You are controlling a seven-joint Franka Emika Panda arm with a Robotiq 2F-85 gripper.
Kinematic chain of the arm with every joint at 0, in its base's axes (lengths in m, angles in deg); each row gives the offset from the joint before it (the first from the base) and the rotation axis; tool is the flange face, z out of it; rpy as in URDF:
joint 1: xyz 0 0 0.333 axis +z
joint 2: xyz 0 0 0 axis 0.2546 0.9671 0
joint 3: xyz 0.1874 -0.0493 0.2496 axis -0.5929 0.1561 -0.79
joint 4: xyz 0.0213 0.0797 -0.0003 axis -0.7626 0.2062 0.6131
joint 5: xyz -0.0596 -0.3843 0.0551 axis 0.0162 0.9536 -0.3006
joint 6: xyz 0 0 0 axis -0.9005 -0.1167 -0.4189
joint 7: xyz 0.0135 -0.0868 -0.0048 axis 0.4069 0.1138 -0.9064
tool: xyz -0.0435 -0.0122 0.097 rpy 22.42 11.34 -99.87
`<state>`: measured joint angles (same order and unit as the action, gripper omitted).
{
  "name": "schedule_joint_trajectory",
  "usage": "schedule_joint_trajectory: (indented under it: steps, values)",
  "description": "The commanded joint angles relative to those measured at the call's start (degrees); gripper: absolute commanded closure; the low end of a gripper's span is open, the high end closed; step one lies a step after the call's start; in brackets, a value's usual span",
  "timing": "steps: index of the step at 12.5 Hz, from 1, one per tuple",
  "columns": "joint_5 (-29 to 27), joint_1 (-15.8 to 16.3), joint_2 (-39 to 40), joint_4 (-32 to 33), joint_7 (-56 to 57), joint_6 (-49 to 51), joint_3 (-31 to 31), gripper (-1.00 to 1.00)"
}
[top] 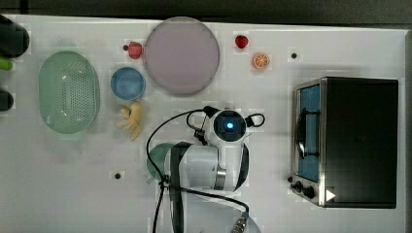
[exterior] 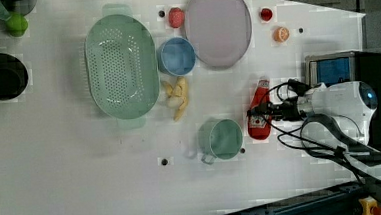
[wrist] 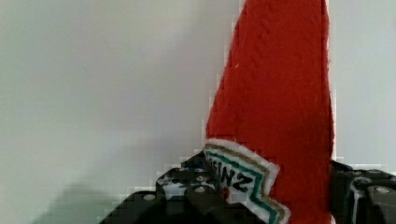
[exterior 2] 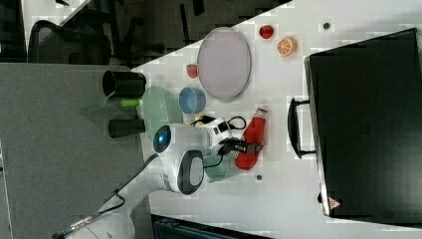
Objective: Pick ketchup from plate and place it on table.
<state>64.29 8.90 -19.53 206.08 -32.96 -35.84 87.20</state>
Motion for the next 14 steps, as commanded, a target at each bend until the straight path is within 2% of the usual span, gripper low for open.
schedule_joint_trajectory:
  steps: [1,2,3,6,8,11,14]
  values:
    - [0.2,-0.1,-3.2,-2.8,-2.7,-1.7,0.2,-0.68]
    - [0.2,-0.1,-4.4,-3.2,-2.7,-1.6,0.0,-0.9]
    - [0.2,0.0,-6.0,-3.8,-2.7,-1.5,-0.2,-1.0]
    - [0.2,0.0,-12.6,-7.2,-2.8,0.0,-1.5,-1.0]
    - [0.2,0.1,-16.1,-11.2,-8.0,4.9,-2.2,-1.0]
    - [0.2,0.1,-19.5,-19.3,-20.4,23.1,-3.1,-1.0]
    - [0.4,0.2,-20.6,-29.5,-28.1,40.4,-3.2,-1.0]
